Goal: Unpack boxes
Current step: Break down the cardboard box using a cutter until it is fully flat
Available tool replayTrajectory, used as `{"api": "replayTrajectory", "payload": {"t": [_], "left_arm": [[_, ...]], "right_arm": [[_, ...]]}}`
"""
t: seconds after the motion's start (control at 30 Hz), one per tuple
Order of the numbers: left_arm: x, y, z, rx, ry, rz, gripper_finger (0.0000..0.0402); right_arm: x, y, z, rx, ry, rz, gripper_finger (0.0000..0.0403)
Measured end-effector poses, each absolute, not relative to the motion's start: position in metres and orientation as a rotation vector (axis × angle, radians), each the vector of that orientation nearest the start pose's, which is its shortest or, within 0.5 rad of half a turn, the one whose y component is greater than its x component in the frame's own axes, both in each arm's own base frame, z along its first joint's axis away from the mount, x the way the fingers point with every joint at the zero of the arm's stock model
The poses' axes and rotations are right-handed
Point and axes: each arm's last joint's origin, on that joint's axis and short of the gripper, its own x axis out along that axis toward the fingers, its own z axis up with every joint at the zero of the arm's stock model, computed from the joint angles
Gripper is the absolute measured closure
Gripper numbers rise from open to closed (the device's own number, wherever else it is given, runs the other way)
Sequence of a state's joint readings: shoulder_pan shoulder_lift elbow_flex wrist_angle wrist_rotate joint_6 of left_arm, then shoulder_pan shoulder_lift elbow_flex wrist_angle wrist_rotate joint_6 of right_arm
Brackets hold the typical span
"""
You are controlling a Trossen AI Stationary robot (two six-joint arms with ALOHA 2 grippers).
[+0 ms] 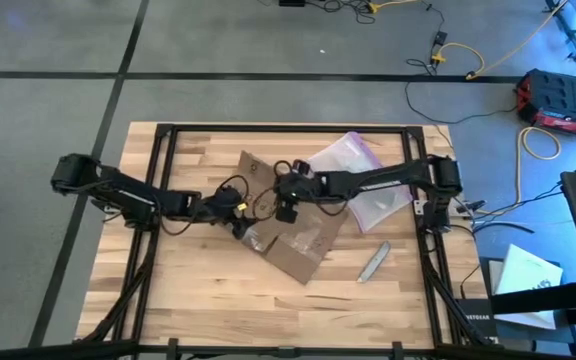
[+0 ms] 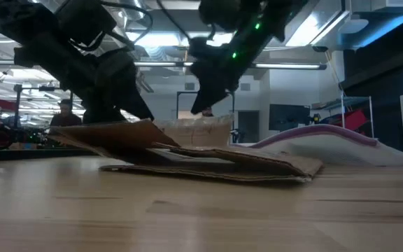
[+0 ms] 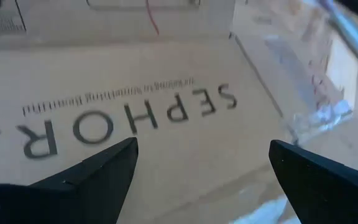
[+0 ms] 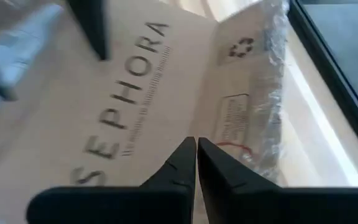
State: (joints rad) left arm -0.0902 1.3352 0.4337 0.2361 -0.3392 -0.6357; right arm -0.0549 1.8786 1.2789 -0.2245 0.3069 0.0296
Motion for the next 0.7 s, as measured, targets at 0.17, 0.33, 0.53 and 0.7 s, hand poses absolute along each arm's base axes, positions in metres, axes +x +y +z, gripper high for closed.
{"api": "replayTrajectory", "payload": {"t": [0.17, 0.33, 0.53, 0.7], "left_arm": [[0.232, -0.02, 0.147, -0.478, 0.548, 0.407, 0.0051], [0.231, -0.034, 0.148, -0.506, 0.54, 0.359, 0.0051], [0.224, -0.053, 0.144, -0.526, 0.591, 0.311, 0.0051], [0.218, -0.057, 0.132, -0.496, 0.674, 0.377, 0.0051]], "right_arm": [[0.405, -0.057, 0.175, -0.045, 0.849, -0.367, 0.0402], [0.407, -0.072, 0.15, -0.013, 0.91, -0.363, 0.0403], [0.405, -0.075, 0.124, 0.115, 1.004, -0.27, 0.0403], [0.408, -0.072, 0.115, 0.123, 1.023, -0.262, 0.0403]]}}
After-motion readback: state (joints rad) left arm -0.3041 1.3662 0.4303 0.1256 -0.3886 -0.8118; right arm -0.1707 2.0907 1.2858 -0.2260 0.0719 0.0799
